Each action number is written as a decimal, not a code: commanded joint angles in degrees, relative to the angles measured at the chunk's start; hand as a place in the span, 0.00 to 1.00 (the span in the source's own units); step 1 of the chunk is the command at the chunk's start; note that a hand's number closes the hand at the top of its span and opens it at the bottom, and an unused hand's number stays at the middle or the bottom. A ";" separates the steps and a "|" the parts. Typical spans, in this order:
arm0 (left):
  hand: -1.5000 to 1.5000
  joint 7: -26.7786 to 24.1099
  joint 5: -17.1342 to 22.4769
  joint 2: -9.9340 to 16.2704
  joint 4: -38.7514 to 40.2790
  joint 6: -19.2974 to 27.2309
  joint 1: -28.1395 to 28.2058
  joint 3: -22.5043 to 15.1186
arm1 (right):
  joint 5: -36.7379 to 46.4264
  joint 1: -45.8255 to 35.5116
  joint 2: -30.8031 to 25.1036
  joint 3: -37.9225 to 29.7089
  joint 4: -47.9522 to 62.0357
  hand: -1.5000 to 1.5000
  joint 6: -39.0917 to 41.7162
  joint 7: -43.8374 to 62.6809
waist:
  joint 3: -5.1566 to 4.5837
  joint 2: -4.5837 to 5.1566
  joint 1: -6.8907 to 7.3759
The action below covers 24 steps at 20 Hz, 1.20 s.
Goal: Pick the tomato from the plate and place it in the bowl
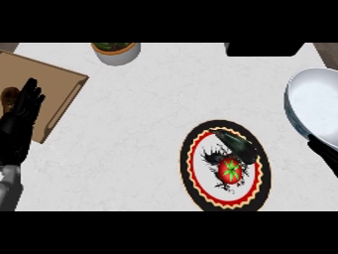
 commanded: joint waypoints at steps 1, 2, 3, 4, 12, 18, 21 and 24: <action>0.50 1.70 -1.08 -0.71 -1.69 -0.32 0.00 -0.35 | -1.74 -6.86 -3.27 -4.40 -4.91 0.00 6.63 10.76 | -0.02 0.10 0.49; 0.50 2.11 -0.15 0.69 -3.26 -1.66 1.10 1.08 | -1.11 -8.06 -2.78 -3.22 -7.32 0.00 7.69 13.94 | -0.02 0.06 0.62; 0.50 -1.77 -1.13 -1.15 0.71 -1.88 0.48 1.07 | 2.12 -11.40 -0.36 -0.10 -5.45 0.00 7.68 15.87 | -0.02 0.16 0.59; 0.50 2.57 -0.80 -1.23 -2.39 -0.88 -0.63 0.57 | -1.64 -16.61 -1.25 -1.87 -3.10 0.00 10.50 18.63 | -0.01 0.19 0.98; 0.50 0.90 -0.71 -1.43 1.59 -2.63 -2.56 1.22 | -2.48 -29.23 -6.94 6.85 1.21 0.00 27.03 33.58 | -0.10 0.44 1.66; 0.50 0.92 -1.84 -2.46 0.08 -1.87 -2.00 1.55 | -3.78 -40.17 -0.61 12.73 14.75 0.00 35.92 35.63 | -0.02 0.39 1.82; 0.50 0.57 -2.55 -3.00 1.79 -2.12 -2.62 2.03 | -4.54 -40.37 1.54 13.48 17.45 0.00 39.73 34.31 | 0.01 0.27 1.04; 0.50 -1.43 -2.13 -3.87 0.99 -3.33 0.41 1.79 | -3.67 -42.44 3.23 16.18 18.84 0.00 43.80 40.25 | -0.02 0.20 1.15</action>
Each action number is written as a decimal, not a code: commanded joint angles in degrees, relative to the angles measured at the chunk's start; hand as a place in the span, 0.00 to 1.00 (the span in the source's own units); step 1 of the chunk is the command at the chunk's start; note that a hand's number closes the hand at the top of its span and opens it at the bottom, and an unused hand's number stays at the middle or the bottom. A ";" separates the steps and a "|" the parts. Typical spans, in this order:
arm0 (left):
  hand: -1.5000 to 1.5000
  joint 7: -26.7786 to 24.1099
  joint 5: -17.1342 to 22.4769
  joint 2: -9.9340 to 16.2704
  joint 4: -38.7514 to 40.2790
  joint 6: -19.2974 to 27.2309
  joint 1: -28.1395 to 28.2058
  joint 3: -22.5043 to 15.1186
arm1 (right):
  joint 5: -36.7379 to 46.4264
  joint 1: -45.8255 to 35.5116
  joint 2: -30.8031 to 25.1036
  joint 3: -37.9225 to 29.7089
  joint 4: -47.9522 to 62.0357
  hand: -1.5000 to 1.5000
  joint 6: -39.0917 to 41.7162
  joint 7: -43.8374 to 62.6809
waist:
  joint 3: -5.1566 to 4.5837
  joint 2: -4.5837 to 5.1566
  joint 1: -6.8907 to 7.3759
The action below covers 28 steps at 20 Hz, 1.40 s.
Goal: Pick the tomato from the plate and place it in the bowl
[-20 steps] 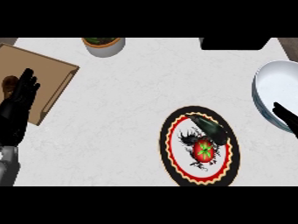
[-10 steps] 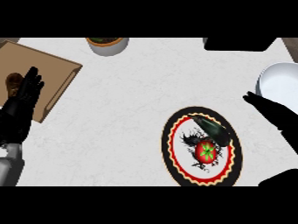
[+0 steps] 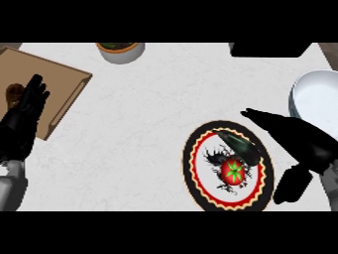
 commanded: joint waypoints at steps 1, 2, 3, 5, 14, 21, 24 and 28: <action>0.50 0.12 -1.82 -0.77 -0.24 0.80 0.85 -0.27 | 0.60 -1.85 4.16 4.56 2.55 0.00 5.20 5.45 | 0.00 -0.12 -0.37; 0.50 0.81 -0.98 -0.39 -3.51 -0.02 2.59 -0.16 | 2.27 -1.30 5.13 5.50 5.29 0.00 4.78 4.84 | 0.03 -0.15 -0.10; 0.50 2.86 -1.62 -0.60 -2.32 0.38 0.69 0.01 | 2.25 -0.76 4.08 3.77 6.38 0.00 6.40 1.98 | 0.04 -0.13 -0.55; 0.50 0.92 -1.96 -2.25 -1.47 0.96 1.81 0.23 | 6.03 -1.68 6.31 5.68 9.36 0.00 6.35 2.25 | 0.04 -0.09 -0.46; 0.50 2.82 -3.00 -1.50 -3.59 -1.35 1.99 2.53 | 23.18 2.75 7.66 7.34 8.75 0.00 -3.02 -8.51 | 0.07 -0.19 -0.79; 0.50 2.96 -3.54 -3.09 -4.30 -3.58 2.80 3.79 | 25.49 3.40 15.20 6.14 13.79 0.00 1.35 -7.03 | 0.05 -0.17 -0.62; 0.50 0.71 -4.71 -3.84 -2.54 -4.42 3.45 4.70 | 27.00 6.02 14.39 3.91 11.84 0.00 2.96 -8.76 | 0.03 -0.17 -0.84; 0.50 5.53 -5.95 -4.39 -7.28 -4.21 3.00 4.52 | 31.44 6.30 18.85 4.57 14.16 0.00 1.98 -8.11 | 0.04 -0.20 -0.79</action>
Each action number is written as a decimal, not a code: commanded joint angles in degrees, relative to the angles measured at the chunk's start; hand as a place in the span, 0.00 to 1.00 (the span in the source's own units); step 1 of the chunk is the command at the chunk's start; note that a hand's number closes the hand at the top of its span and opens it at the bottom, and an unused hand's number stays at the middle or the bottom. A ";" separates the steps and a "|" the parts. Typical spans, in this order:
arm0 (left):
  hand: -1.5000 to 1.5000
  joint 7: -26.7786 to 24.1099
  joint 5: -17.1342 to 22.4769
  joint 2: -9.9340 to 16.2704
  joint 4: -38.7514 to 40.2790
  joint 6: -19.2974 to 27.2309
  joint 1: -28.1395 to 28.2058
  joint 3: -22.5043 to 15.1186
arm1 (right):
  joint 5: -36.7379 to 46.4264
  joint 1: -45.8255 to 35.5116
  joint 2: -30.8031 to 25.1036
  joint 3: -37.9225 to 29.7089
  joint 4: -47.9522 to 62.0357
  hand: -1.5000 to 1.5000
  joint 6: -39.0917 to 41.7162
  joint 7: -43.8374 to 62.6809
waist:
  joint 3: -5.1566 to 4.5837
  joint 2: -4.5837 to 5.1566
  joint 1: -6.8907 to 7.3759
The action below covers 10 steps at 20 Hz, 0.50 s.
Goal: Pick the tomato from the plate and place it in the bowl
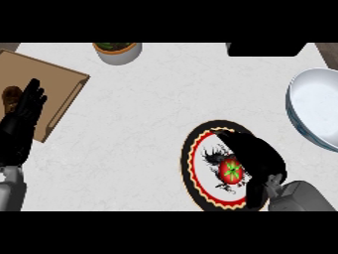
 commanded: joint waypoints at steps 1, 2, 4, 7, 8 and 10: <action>0.50 1.22 0.20 0.19 -0.49 -2.63 -1.13 1.89 | 3.20 2.40 1.20 -1.97 -0.08 0.00 0.73 -2.89 | 0.00 -0.02 -0.09; 0.50 1.05 -3.24 -3.17 -0.56 2.04 -1.84 -0.75 | 4.45 2.29 2.09 -1.60 1.58 0.00 -1.48 -3.24 | 0.00 -0.01 -0.12; 0.50 -1.76 -1.06 -1.18 1.21 -1.79 -0.04 2.52 | 6.13 -0.80 5.27 -2.48 4.99 0.00 -0.68 -2.97 | -0.01 0.01 0.04; 0.50 1.04 -2.49 -2.27 -2.06 -0.71 0.12 1.71 | 8.88 0.03 5.47 -3.37 9.62 0.00 -4.31 -6.93 | 0.01 0.00 0.09; 0.50 -1.07 -2.98 -2.96 -1.69 -1.40 0.82 1.45 | 9.20 3.01 6.95 -2.41 3.08 0.00 -1.97 -3.16 | -0.01 -0.03 -0.06; 0.50 2.23 -2.91 -2.66 -0.26 -1.49 -2.90 1.81 | 11.56 3.60 6.14 -2.17 7.60 0.00 -4.85 -6.82 | 0.00 0.00 -0.10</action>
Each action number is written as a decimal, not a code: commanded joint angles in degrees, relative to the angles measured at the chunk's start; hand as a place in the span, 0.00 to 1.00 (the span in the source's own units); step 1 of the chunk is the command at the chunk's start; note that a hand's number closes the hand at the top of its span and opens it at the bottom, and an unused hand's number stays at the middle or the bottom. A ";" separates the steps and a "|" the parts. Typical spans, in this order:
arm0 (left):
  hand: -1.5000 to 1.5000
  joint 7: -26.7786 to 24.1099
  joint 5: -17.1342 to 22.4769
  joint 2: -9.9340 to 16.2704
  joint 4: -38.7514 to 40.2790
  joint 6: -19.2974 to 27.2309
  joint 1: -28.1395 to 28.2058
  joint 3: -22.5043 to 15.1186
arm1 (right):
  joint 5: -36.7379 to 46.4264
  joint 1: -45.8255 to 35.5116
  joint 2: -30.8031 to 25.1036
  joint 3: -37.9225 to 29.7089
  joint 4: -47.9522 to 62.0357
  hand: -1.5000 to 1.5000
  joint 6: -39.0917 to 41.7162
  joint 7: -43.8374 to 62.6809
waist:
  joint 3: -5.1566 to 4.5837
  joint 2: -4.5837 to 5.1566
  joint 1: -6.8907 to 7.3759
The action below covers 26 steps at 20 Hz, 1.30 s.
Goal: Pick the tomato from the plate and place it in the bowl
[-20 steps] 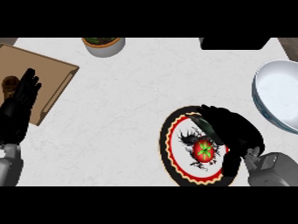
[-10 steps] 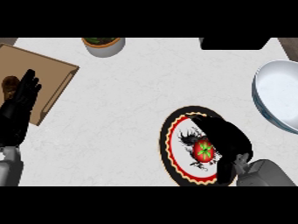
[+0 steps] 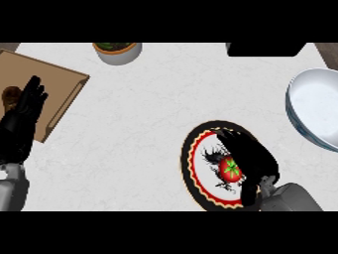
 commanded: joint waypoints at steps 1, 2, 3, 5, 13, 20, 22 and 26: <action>0.50 -0.41 -0.28 -0.93 -0.27 -1.02 1.28 0.69 | 3.42 -1.95 3.30 -1.22 7.06 0.00 -1.54 -2.20 | 0.05 0.09 0.15; 0.50 1.23 0.77 0.31 -2.33 -1.82 0.76 1.64 | 2.39 -3.65 3.74 -2.19 9.32 0.00 -0.11 -2.45 | 0.06 0.09 0.25; 0.50 -0.11 0.18 0.36 -2.82 -2.02 3.24 1.67 | -0.43 -2.37 3.95 -3.81 4.66 1.00 3.41 -0.65 | 0.05 0.05 0.17; 0.50 -1.93 -0.01 -0.20 3.03 -1.42 -0.17 2.14 | 0.70 -4.80 6.73 -2.19 11.73 1.00 0.53 -3.22 | 0.05 0.18 0.24; 0.50 -0.19 -0.84 -0.67 1.97 -1.19 -1.57 1.58 | 2.36 -4.45 6.55 -2.26 13.35 1.00 -3.85 -10.03 | 0.06 0.15 0.06; 0.50 1.32 -0.26 -1.05 -2.66 -1.99 1.27 1.72 | 6.25 -2.50 4.08 -5.26 14.45 1.00 -12.81 -13.90 | 0.08 0.02 0.17; 0.50 -2.78 -2.51 -2.64 -0.73 -1.32 2.68 0.72 | 6.83 -4.61 5.42 -6.74 10.60 1.00 -8.76 -9.65 | 0.05 0.04 0.03; 0.50 -2.30 -0.16 -0.69 1.58 -3.33 0.66 3.94 | 6.83 1.95 -0.17 -9.29 1.17 1.00 -10.80 -12.90 | 0.04 0.00 -0.26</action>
